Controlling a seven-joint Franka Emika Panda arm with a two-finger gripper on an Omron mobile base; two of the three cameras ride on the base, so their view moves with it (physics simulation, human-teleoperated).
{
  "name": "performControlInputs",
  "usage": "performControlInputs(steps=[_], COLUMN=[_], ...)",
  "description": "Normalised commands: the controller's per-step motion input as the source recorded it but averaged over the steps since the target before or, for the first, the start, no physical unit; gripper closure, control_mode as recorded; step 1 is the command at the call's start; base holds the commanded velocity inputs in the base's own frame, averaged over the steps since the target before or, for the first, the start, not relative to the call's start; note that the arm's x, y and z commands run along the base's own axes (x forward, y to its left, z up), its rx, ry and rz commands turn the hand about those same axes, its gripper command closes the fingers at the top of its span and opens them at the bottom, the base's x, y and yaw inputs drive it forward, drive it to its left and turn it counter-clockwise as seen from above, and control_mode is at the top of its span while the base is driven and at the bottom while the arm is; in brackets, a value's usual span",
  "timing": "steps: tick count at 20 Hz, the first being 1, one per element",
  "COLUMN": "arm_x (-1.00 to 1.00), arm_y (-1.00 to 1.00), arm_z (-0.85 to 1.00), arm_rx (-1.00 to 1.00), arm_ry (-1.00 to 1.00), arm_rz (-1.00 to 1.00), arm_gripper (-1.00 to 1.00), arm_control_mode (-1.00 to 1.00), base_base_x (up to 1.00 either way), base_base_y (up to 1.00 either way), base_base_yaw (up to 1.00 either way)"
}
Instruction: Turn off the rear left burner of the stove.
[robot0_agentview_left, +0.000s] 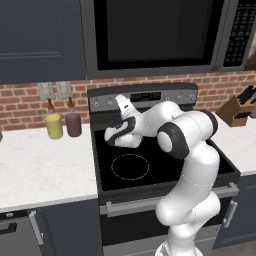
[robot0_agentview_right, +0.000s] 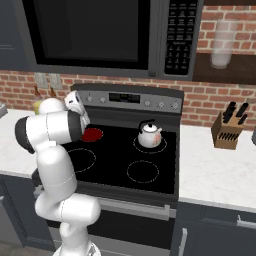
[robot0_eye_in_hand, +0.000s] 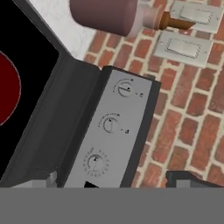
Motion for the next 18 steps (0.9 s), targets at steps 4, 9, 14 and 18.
performControlInputs(steps=[4, 9, 14, 18], arm_x=[0.00, 0.04, 0.15, 0.28], arm_y=[0.20, 0.29, 0.27, 0.12], arm_z=[-0.21, -0.14, -0.10, -0.12], arm_rx=[0.00, 0.00, 0.00, 0.00], arm_ry=[0.00, 0.00, 0.00, -0.02], arm_rz=[0.00, 0.00, 0.00, -0.01], arm_gripper=[-1.00, -1.00, -1.00, -1.00], arm_control_mode=[-1.00, -1.00, -1.00, -1.00], base_base_x=[0.00, 0.00, 0.00, 0.00], base_base_y=[0.00, 0.00, 0.00, 0.00], base_base_yaw=[0.00, 0.00, 0.00, 0.00])
